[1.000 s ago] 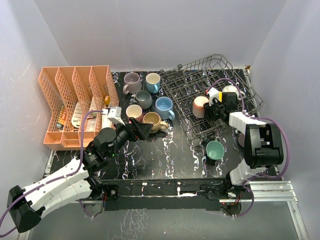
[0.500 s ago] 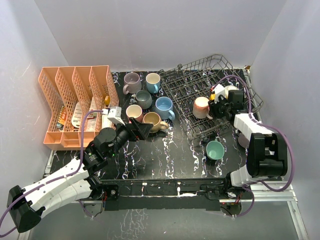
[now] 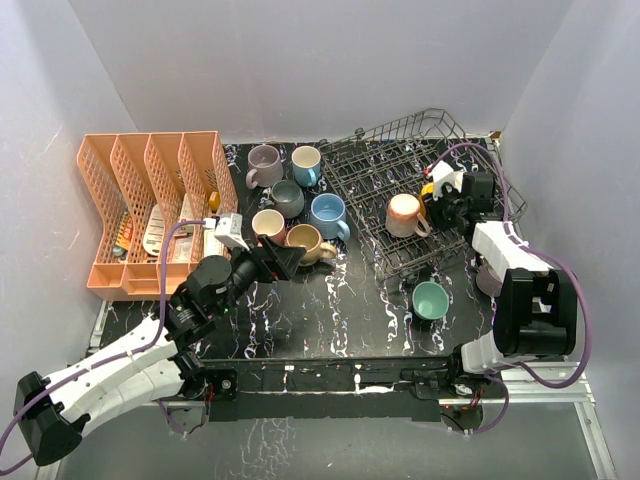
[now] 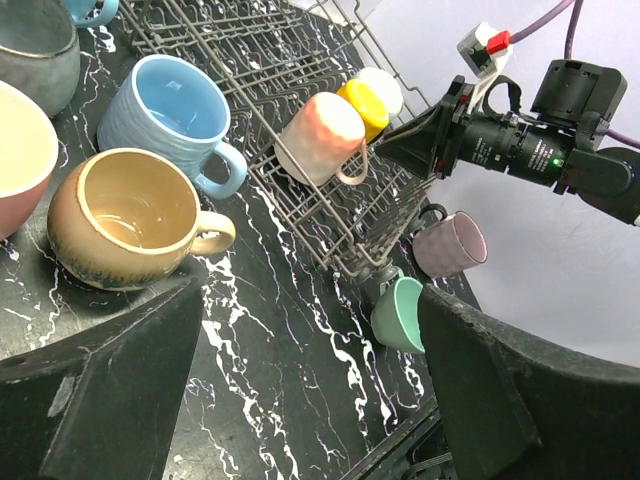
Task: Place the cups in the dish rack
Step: Adjust the cup in the dish rack.
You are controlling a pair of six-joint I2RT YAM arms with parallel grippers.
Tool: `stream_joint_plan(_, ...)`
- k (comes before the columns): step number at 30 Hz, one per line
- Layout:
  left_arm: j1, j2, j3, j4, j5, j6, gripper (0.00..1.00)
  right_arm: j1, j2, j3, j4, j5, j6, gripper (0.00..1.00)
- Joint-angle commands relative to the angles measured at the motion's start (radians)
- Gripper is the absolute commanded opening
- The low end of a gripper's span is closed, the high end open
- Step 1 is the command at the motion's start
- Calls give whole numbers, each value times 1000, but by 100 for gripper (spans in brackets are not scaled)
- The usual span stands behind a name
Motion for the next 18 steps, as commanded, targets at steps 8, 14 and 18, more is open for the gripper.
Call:
stream_joint_plan(8, 0, -12, -8, 37, 3, 9, 86, -9, -20, 100, -304, -368, -202, 8)
stream_joint_plan(14, 1, -18, -10, 28, 10, 4, 86, -9, 38, 129, -301, -413, -187, 8)
stream_joint_plan(18, 0, -21, -28, 48, 9, -8, 86, 32, 64, 143, -291, -495, -199, 8)
